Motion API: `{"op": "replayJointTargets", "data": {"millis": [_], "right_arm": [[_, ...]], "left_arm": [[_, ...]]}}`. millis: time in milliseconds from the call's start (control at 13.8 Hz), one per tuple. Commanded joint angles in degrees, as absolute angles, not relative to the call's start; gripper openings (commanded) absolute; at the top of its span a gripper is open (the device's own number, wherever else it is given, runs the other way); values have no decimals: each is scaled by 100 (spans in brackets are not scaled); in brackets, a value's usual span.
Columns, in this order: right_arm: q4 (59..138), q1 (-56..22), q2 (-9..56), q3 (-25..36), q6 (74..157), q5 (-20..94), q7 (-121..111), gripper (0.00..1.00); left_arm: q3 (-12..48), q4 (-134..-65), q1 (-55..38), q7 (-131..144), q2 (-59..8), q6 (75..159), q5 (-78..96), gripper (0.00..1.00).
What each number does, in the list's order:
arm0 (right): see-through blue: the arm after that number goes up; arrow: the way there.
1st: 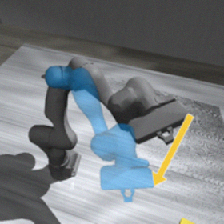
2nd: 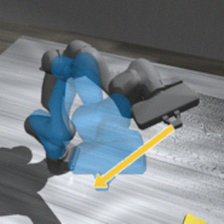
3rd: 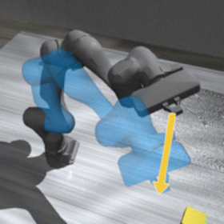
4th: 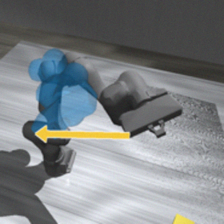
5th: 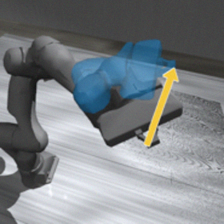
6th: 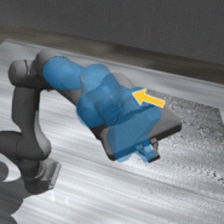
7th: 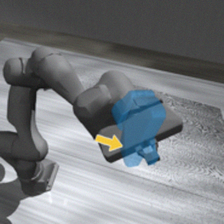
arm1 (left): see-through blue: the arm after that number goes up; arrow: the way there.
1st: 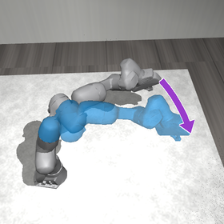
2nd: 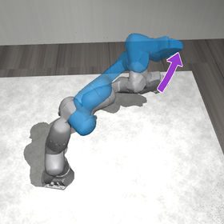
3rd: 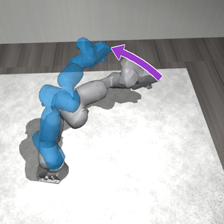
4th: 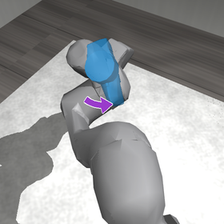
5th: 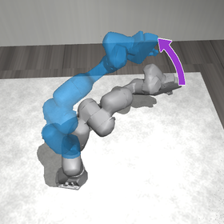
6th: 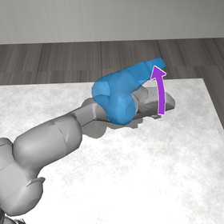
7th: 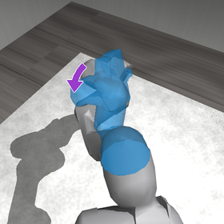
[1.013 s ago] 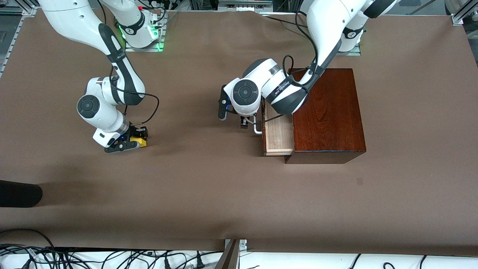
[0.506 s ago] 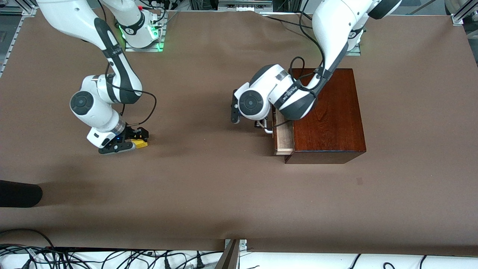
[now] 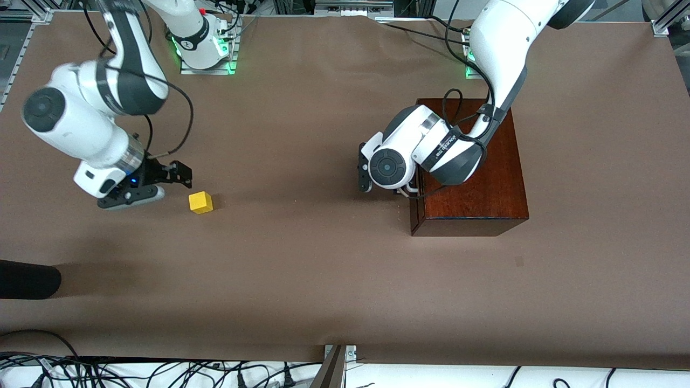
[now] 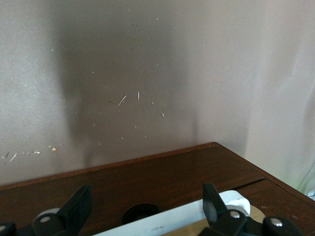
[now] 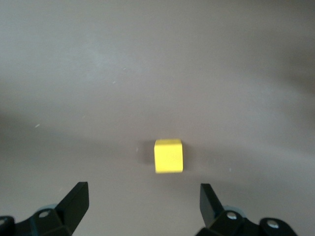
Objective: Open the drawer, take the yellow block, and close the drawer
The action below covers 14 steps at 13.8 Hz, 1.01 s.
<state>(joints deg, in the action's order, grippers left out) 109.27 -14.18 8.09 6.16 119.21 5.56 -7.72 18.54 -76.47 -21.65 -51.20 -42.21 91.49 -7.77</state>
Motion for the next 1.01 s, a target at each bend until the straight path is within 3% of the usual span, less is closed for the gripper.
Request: {"op": "replayJointTargets", "data": {"millis": [0,289,651,940], "right_arm": [[10549,-1327,519,571,10973,589,-861,100],[9634,-1283,527,571,9880,527,-879,100],[9606,-1283,457,606,9782,501,-1160,100],[9510,-1283,439,606,9651,317,-1178,100]], "left_arm": [[1837,-7655,-2145,-5256,-3930,8903,-941,100],[1846,-7638,-2083,-4583,-3298,8842,-626,100],[1662,-7620,-1794,-2789,-2217,8139,-545,100],[1626,-7111,-846,-2760,-2083,7972,-807,100]]}}
